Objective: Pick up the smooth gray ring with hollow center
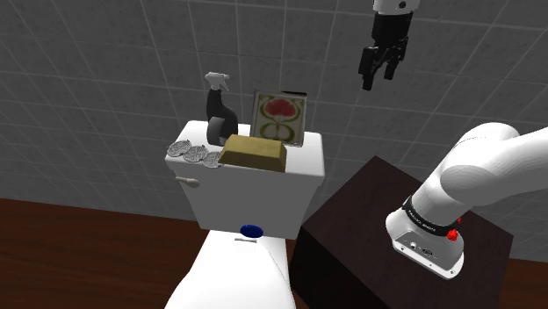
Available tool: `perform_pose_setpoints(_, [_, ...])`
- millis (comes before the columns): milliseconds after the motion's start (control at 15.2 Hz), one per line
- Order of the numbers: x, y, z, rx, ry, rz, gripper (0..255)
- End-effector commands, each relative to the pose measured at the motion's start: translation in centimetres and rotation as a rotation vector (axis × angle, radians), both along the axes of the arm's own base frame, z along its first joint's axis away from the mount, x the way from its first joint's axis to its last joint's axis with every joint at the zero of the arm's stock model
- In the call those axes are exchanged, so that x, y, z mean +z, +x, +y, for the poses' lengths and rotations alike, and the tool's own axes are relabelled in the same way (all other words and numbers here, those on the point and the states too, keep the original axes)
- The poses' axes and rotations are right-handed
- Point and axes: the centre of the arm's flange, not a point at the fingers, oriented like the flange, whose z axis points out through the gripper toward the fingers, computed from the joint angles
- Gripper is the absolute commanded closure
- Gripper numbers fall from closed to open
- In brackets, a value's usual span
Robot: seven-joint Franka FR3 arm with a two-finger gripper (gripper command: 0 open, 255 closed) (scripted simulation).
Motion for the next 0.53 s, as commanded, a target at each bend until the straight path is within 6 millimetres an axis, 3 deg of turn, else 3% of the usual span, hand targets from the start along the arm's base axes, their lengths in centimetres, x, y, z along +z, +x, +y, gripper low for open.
perform_pose_setpoints(0, [0.0,0.0,0.0,0.000,0.000,0.000,0])
perform_pose_setpoints(462, [-3.4,3.6,6.9,-0.135,0.015,-0.039,0])
